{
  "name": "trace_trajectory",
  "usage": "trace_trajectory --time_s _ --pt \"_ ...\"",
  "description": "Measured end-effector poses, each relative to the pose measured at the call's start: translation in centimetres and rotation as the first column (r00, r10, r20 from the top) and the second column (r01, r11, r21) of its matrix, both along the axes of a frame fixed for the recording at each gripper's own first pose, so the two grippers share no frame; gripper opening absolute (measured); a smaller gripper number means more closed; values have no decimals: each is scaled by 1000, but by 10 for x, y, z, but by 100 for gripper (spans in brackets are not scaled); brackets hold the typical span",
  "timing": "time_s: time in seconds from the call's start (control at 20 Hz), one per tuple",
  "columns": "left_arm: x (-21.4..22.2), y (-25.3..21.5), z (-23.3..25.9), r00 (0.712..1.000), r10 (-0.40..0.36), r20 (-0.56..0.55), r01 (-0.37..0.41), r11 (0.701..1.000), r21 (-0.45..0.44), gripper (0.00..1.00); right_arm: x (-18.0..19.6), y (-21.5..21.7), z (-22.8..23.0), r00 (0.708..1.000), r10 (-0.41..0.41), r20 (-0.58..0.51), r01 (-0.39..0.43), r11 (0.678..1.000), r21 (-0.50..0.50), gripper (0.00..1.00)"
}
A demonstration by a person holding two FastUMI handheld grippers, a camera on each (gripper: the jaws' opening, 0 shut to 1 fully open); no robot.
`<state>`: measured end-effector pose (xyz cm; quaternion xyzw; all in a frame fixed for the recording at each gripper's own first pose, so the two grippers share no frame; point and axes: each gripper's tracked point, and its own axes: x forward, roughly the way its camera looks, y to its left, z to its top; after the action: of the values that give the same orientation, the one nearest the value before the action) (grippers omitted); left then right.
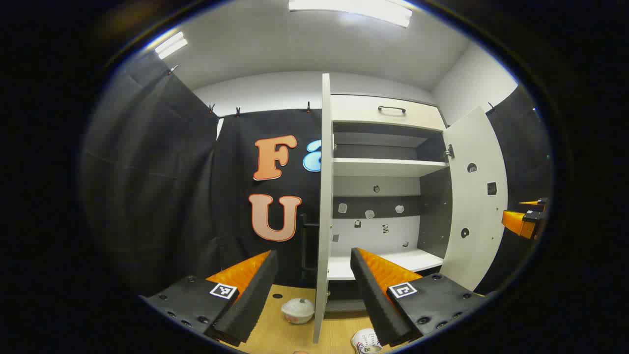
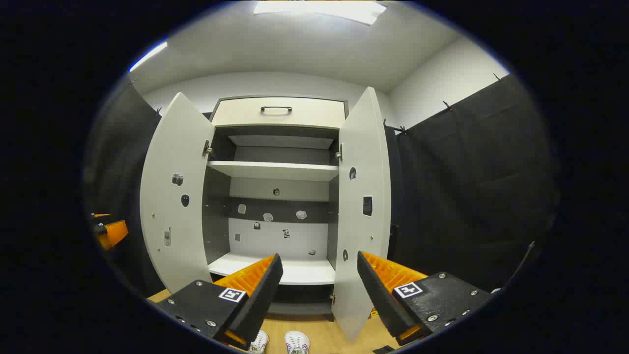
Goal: Grab one shoe with the right hand and put it into the shoe cabinet, grab the other shoe with the left hand and put it into the shoe cabinet; then close the right door with the right hand and the left door with the left hand.
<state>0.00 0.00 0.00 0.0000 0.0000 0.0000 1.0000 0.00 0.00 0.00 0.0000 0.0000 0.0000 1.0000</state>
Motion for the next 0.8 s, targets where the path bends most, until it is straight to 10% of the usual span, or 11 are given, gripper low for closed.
trace_trajectory --time_s 0.8 --pt "8 -3 -2 1000 15 2 -15 1000 2 99 10 12 -14 1000 12 -6 -12 999 -41 94"
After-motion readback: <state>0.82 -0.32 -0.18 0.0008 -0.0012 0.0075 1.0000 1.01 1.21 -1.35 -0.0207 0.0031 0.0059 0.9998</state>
